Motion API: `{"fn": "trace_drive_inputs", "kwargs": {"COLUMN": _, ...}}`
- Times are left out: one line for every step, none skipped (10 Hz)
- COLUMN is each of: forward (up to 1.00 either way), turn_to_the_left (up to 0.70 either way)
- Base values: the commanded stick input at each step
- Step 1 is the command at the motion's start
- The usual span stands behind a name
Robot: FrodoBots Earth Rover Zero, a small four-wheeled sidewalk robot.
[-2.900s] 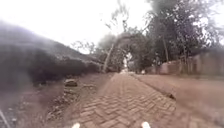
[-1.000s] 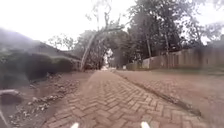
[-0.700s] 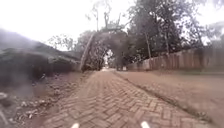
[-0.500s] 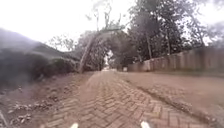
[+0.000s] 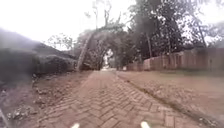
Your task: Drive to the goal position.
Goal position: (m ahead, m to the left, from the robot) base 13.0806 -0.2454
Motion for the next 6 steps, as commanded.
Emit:
{"fn": "trace_drive_inputs", "kwargs": {"forward": 0.70, "turn_to_the_left": 0.02}}
{"fn": "trace_drive_inputs", "kwargs": {"forward": 0.70, "turn_to_the_left": 0.02}}
{"fn": "trace_drive_inputs", "kwargs": {"forward": 0.70, "turn_to_the_left": 0.03}}
{"fn": "trace_drive_inputs", "kwargs": {"forward": 0.70, "turn_to_the_left": 0.04}}
{"fn": "trace_drive_inputs", "kwargs": {"forward": 0.70, "turn_to_the_left": 0.00}}
{"fn": "trace_drive_inputs", "kwargs": {"forward": 0.70, "turn_to_the_left": 0.01}}
